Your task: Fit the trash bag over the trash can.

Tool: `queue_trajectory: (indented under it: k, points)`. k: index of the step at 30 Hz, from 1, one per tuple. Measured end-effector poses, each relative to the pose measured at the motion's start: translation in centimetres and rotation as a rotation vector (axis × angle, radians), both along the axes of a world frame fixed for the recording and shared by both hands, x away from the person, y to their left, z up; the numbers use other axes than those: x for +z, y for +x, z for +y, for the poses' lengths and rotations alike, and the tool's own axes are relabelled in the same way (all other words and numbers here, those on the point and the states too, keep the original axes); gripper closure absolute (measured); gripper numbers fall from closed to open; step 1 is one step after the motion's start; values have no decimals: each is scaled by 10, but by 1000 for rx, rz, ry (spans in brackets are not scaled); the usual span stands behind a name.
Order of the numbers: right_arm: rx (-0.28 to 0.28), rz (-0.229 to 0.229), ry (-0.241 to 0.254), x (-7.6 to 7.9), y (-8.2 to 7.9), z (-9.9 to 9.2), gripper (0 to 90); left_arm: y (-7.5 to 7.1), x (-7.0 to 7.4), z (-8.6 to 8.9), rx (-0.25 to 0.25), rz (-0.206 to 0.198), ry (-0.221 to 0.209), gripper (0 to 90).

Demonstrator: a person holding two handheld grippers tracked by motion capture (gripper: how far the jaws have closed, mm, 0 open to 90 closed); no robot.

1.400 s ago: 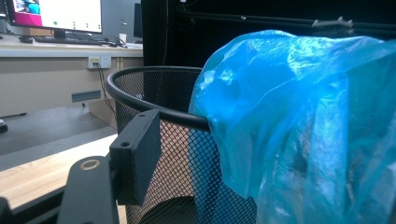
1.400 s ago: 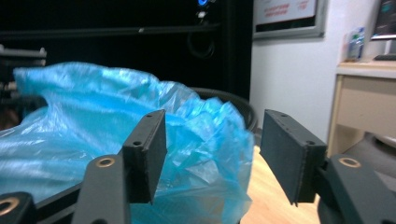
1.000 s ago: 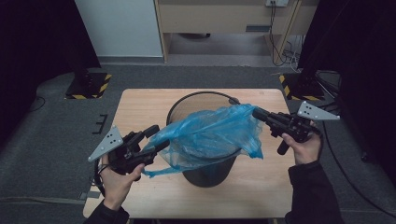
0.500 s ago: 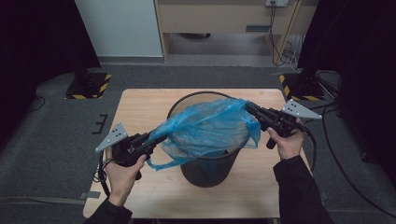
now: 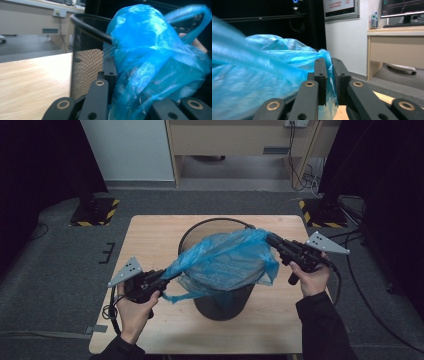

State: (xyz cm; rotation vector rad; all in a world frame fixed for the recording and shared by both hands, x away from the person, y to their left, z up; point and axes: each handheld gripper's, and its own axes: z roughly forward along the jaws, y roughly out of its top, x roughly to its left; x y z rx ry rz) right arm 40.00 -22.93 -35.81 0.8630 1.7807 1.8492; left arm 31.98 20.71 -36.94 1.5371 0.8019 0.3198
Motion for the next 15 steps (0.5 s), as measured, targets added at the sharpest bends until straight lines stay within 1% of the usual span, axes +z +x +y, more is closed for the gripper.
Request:
queue_trajectory:
  k: [3, 6, 9, 10, 13, 15]
  points:
    - [3, 10, 23, -5, 9, 3, 838, 4, 0, -2, 4, -1, 2, 843]
    - [4, 32, 35, -8, 17, 8, 858, 8, -1, -4, 4, 4, 2, 845]
    - [0, 41, 30, -10, 24, 11, 863, 11, -2, -4, 3, 14, -2, 845]
    - [2, 42, 26, -10, 26, 12, 864, 13, -2, -3, 1, 24, -5, 841]
    - [5, 50, 8, -11, 33, 15, 876, 16, -4, -2, 4, 36, -7, 814]
    - [7, 58, 10, -13, 36, 18, 883, 16, -6, -2, 2, 35, -8, 810]
